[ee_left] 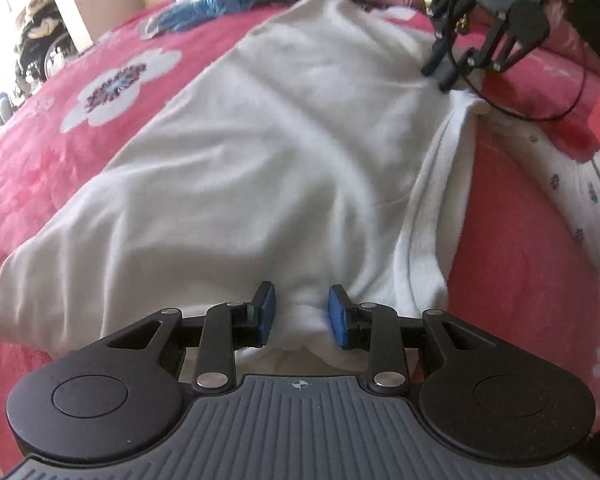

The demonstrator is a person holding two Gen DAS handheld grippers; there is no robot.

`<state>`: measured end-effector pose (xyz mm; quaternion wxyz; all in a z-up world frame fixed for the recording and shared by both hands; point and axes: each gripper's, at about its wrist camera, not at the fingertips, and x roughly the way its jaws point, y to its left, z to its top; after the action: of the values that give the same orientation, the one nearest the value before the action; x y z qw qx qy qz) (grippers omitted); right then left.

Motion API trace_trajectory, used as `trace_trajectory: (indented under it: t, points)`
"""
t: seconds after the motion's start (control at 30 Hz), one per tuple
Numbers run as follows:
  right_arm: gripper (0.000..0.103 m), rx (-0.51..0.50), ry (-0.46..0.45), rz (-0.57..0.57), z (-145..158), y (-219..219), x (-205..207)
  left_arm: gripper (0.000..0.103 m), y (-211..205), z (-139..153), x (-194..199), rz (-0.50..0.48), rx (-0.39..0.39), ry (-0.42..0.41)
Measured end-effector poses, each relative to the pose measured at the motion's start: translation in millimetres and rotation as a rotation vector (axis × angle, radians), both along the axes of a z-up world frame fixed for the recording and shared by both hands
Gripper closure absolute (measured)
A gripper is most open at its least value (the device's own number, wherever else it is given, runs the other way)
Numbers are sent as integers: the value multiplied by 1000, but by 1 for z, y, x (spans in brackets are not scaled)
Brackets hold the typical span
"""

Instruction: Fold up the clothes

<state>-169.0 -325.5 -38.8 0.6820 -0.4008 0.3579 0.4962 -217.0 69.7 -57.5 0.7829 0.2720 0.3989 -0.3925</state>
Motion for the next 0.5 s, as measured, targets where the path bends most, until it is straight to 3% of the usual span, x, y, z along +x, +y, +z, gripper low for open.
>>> trace_trajectory:
  t: [0.1,0.2,0.3,0.4,0.5]
  points:
    - [84,48,41,-66,22,-6,13,73,0,10,5,29,-2,33]
    - [84,196,67,-158,45,-5,33,72,3,26,11,34,-38,25]
    - [84,290,50,-253,42,11,51,72,2,36,28,89,-98,4]
    - [84,230,22,-319,20,6,61,71,5,26,51,224,-121,-5]
    - [84,133,25,-368,-1,-18,69,71,29,1,60,334,-60,6]
